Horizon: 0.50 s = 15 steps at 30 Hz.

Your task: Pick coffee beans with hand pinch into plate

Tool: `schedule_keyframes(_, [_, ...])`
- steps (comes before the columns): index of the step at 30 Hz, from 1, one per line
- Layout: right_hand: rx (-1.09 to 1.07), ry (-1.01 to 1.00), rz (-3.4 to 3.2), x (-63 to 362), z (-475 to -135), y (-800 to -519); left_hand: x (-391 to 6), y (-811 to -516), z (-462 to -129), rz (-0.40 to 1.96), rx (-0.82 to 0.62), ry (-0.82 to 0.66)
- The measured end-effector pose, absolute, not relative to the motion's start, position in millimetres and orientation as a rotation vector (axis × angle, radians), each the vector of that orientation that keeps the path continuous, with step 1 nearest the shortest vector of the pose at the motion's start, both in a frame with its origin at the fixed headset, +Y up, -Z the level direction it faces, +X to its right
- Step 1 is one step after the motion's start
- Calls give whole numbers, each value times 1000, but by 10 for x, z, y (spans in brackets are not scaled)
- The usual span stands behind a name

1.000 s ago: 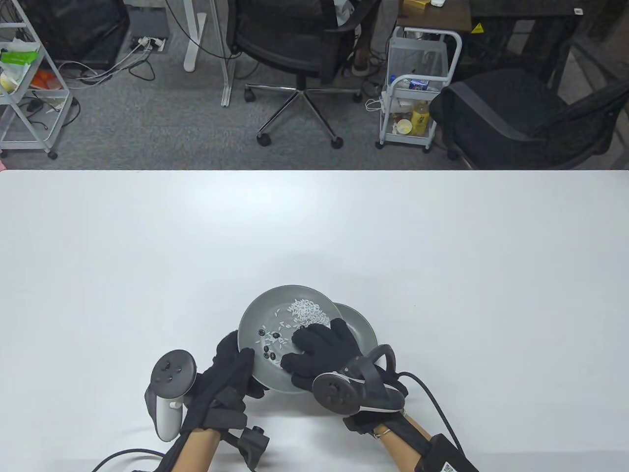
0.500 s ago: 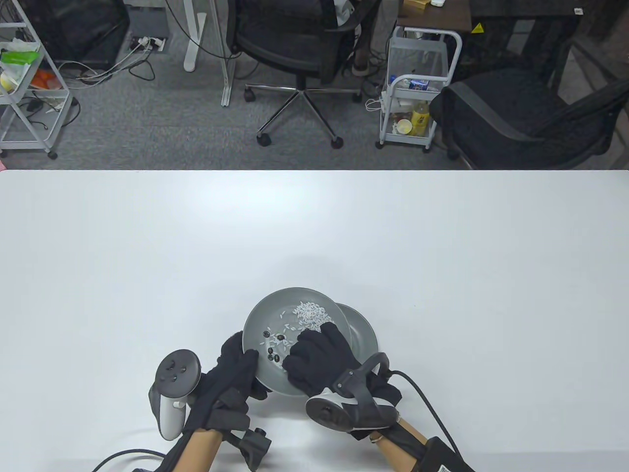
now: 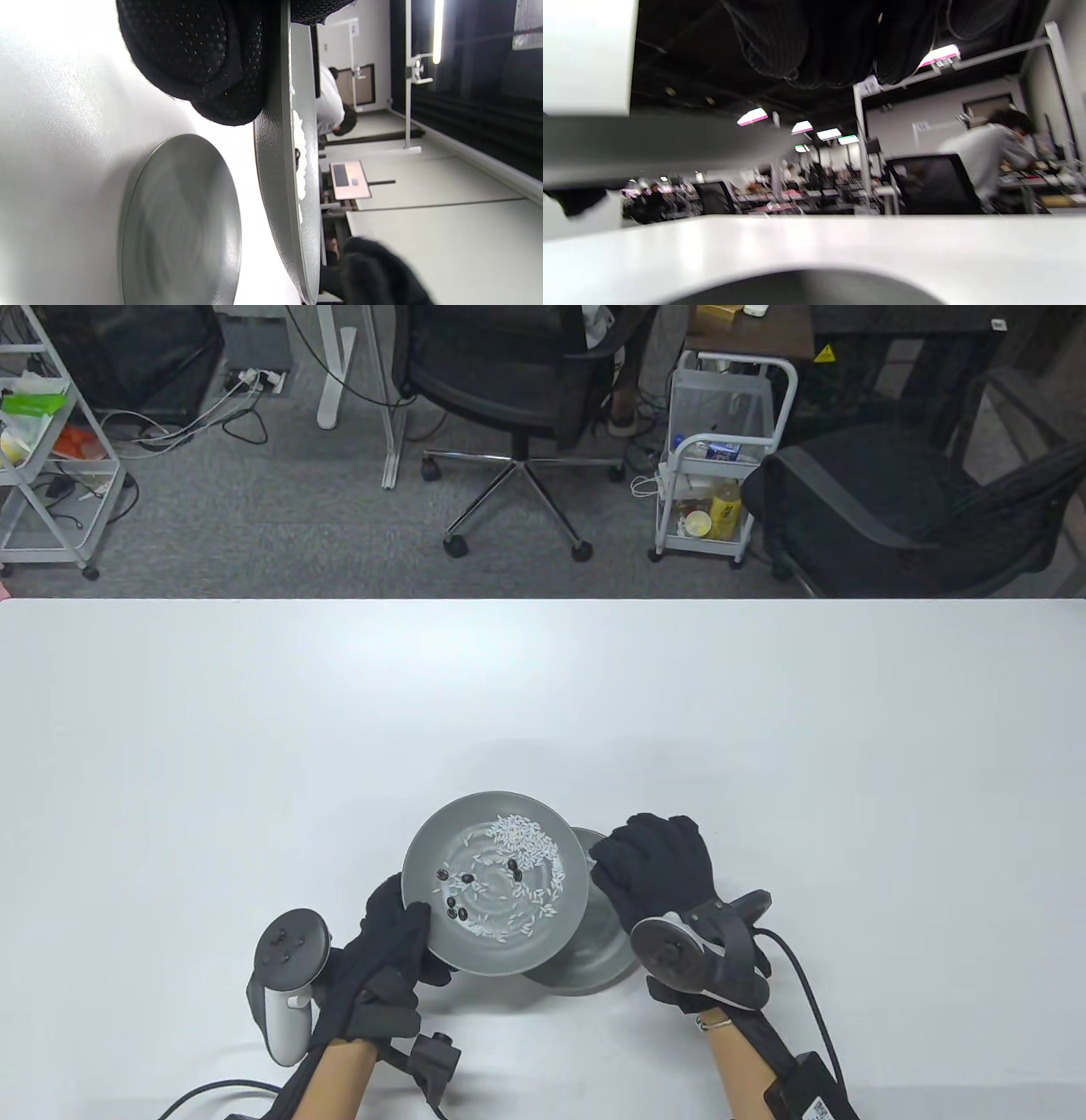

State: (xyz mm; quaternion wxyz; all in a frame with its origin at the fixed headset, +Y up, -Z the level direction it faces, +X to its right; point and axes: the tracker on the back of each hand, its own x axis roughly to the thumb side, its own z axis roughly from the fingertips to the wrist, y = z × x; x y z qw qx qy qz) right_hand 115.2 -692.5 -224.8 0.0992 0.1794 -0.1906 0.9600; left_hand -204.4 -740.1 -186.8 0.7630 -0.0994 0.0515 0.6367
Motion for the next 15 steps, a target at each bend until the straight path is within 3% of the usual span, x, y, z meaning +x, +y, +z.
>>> schedule_keyframes(7, [654, -115, 3066, 948, -2360, -7398, -2065, -7403, -1871, 1391, -207, 130])
schedule_keyframes(15, [730, 65, 3152, 799, -2332, -7571, -2059, -7412, -1871, 1377, -210, 123])
